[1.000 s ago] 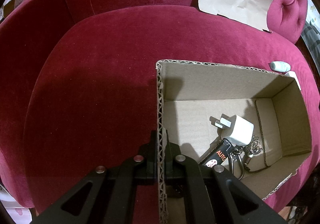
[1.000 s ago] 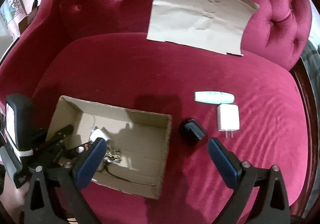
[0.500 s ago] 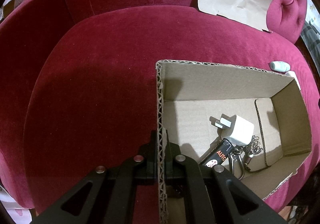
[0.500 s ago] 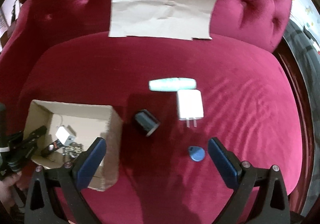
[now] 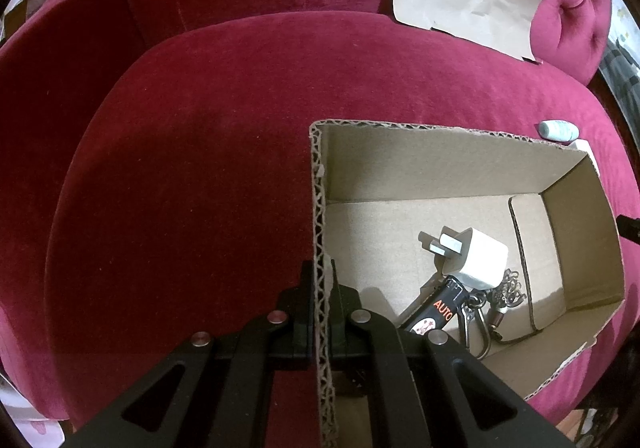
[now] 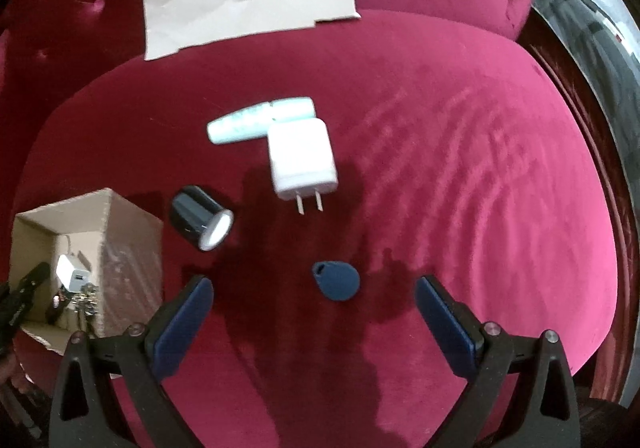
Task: Organize rigid objects
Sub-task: 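Move the open right tool back toward the blue key fob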
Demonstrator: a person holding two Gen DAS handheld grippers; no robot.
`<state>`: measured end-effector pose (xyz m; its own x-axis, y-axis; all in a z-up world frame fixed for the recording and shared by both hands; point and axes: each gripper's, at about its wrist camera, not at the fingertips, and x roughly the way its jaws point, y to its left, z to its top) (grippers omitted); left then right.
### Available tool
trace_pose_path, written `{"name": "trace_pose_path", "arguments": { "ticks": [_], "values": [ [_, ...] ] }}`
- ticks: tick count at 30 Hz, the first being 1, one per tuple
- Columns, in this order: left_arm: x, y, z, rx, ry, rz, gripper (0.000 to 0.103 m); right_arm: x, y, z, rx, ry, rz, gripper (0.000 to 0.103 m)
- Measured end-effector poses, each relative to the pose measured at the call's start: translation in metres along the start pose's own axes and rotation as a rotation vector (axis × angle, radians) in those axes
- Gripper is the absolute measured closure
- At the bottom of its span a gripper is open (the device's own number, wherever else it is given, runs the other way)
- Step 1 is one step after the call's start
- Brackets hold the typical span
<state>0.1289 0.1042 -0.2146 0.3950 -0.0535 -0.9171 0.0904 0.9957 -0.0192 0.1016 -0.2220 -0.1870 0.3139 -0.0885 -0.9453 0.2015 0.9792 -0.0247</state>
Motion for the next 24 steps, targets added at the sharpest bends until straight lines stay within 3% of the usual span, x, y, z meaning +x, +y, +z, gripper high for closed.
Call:
{"name": "trace_pose_path", "arguments": {
  "ticks": [17,24],
  "values": [
    [0.0,-0.002,0.0,0.001,0.001,0.002,0.1,0.051,-0.014,-0.01,0.048,0.075,-0.033,0.0],
    [0.001,-0.004,-0.001,0.003,0.001,0.005,0.1,0.058,-0.012,-0.014,0.046,0.068,-0.027,0.0]
  ]
}}
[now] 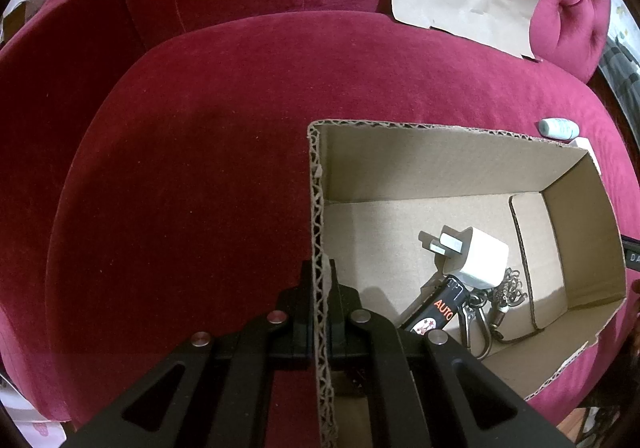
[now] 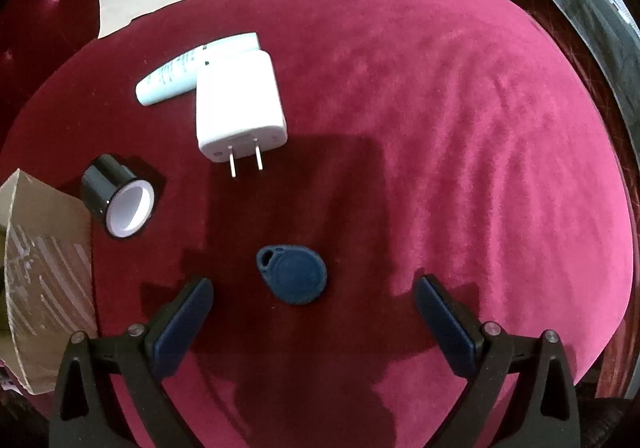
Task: Organize rigid objects
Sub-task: 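Move the open right tool back toward the blue key fob, then grasp the blue key fob with the right tool and lift it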
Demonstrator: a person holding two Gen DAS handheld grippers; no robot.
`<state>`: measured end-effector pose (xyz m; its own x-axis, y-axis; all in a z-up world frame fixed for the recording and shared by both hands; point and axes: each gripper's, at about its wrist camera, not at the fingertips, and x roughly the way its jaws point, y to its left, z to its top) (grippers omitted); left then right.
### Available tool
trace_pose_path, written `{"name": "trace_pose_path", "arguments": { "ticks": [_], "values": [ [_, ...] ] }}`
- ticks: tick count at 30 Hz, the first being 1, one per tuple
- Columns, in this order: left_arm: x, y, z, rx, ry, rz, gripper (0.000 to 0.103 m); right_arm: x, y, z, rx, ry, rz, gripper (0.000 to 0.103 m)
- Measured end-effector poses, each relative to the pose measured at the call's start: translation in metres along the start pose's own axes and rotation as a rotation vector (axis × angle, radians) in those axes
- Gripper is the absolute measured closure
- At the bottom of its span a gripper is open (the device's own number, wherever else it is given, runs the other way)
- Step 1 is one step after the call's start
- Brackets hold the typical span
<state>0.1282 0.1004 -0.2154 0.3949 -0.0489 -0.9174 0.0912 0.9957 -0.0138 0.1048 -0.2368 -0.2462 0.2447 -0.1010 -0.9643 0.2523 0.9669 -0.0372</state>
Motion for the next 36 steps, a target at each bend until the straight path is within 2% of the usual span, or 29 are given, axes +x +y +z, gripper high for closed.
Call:
{"name": "trace_pose_path", "arguments": {
  "ticks": [13,16,17,18,19,20,24,36],
  "values": [
    [-0.001,-0.001,0.0,0.005,-0.001,0.008,0.1,0.003,0.003,0.001,-0.016,-0.005,-0.001,0.0],
    [-0.001,-0.001,0.0,0.007,-0.002,0.009,0.1,-0.002,0.003,-0.001,-0.013,-0.013,-0.012,0.009],
    [-0.001,-0.001,0.0,0.008,-0.002,0.01,0.1,-0.006,0.001,-0.002,-0.003,-0.019,-0.018,0.021],
    [-0.001,-0.001,-0.001,0.008,-0.002,0.01,0.1,-0.01,0.001,-0.003,0.005,-0.025,-0.024,0.039],
    [-0.001,-0.001,-0.001,0.008,-0.002,0.01,0.1,-0.014,0.0,-0.003,0.012,-0.033,-0.032,0.05],
    [-0.001,-0.001,-0.001,0.008,-0.002,0.01,0.1,-0.017,0.0,-0.003,0.007,-0.035,-0.044,0.076],
    [-0.001,-0.001,0.0,0.009,-0.002,0.011,0.1,-0.019,0.002,-0.004,-0.022,-0.04,-0.06,0.075],
    [0.0,-0.001,-0.001,0.008,-0.003,0.01,0.1,-0.033,0.003,-0.002,-0.006,-0.044,-0.059,0.075]
  ]
}}
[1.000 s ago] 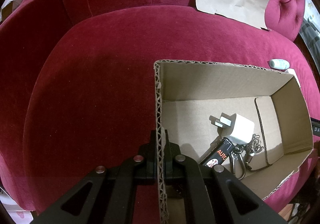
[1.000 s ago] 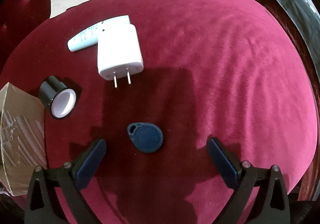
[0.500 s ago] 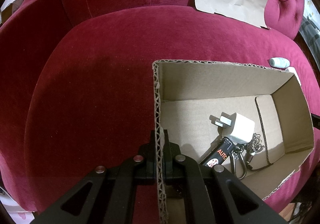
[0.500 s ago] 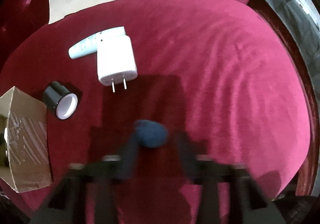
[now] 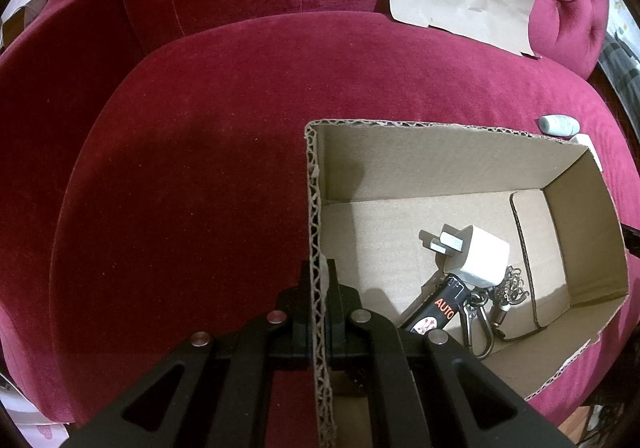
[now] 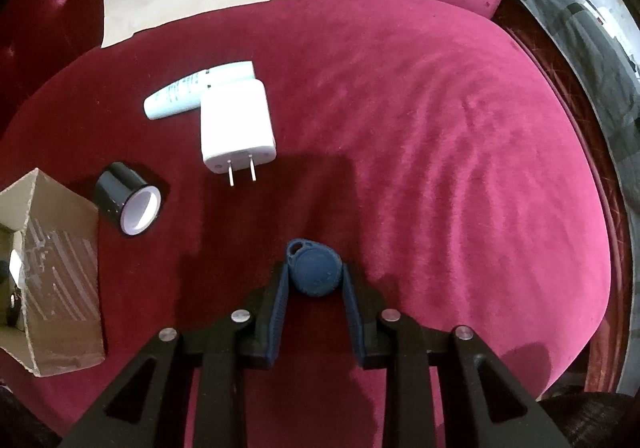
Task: Organize rigid objects
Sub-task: 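Grasp the blue key fob with the right tool and lift it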
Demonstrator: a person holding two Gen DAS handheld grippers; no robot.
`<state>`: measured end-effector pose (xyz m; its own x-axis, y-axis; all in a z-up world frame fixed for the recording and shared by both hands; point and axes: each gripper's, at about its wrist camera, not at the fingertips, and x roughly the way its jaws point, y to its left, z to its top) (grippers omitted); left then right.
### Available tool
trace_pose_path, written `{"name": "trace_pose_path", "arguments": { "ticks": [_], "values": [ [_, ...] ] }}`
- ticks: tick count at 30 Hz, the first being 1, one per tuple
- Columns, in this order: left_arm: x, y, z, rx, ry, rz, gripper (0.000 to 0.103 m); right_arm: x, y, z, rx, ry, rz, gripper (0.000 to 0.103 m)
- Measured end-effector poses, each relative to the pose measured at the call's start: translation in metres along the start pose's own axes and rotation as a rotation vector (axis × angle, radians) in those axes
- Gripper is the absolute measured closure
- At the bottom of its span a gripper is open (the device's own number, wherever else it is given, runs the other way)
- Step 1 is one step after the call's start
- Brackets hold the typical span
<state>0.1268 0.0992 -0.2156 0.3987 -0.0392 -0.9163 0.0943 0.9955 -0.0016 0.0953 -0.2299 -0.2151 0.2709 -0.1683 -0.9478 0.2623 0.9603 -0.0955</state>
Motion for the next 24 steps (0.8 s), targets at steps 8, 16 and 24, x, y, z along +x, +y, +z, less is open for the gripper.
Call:
{"name": "trace_pose_path", "arguments": {
  "ticks": [8,16,24],
  "values": [
    [-0.001,-0.001,0.0,-0.003,0.0,0.0,0.1,-0.023,-0.003,0.006,-0.012,-0.027,0.01,0.075],
    [-0.001,0.0,0.001,-0.003,0.0,0.0,0.1,-0.048,0.004,0.009,-0.046,-0.064,0.013,0.075],
    [-0.001,0.001,0.001,-0.004,0.0,-0.002,0.1,-0.081,0.024,0.009,-0.085,-0.104,0.035,0.075]
  ]
}}
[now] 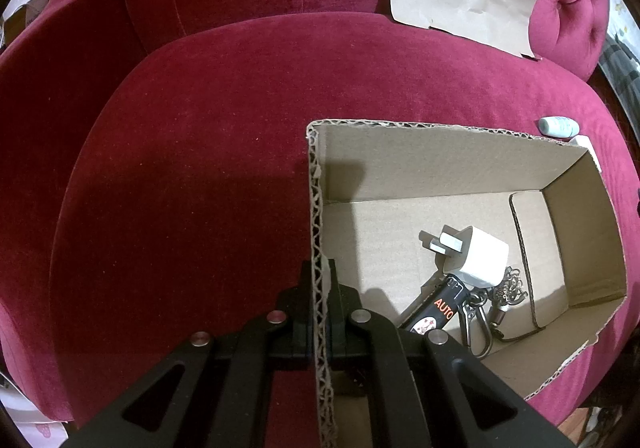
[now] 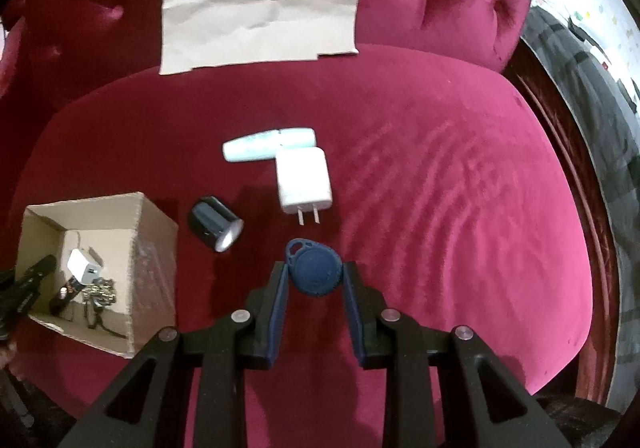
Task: Organize rigid objects
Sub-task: 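Grasp the blue key fob with the right tool and lift it, then carry the blue key fob into the box and open the right tool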
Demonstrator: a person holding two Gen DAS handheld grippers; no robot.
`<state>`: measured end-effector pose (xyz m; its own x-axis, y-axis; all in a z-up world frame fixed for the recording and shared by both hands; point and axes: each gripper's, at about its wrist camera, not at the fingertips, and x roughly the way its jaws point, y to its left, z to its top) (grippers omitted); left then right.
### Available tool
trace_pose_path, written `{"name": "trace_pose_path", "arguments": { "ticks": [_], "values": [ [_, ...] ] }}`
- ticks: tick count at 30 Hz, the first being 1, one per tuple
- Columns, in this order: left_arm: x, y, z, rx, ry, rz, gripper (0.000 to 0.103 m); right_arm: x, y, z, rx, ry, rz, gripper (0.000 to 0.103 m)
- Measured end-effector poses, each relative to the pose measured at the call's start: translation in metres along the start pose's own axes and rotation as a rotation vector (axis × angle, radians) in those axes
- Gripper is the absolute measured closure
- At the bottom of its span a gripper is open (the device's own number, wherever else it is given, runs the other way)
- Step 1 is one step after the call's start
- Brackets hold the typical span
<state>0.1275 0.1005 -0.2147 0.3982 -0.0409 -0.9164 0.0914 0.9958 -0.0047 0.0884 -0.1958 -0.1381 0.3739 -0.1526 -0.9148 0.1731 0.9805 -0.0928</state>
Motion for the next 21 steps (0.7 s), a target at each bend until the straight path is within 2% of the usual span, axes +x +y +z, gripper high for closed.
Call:
{"name": "trace_pose_path", "arguments": {
  "ticks": [21],
  "values": [
    [0.0,0.001,0.0,0.0,0.0,0.0,0.1,-0.033,0.069,0.017,-0.139,-0.047,0.107,0.075]
  ]
}}
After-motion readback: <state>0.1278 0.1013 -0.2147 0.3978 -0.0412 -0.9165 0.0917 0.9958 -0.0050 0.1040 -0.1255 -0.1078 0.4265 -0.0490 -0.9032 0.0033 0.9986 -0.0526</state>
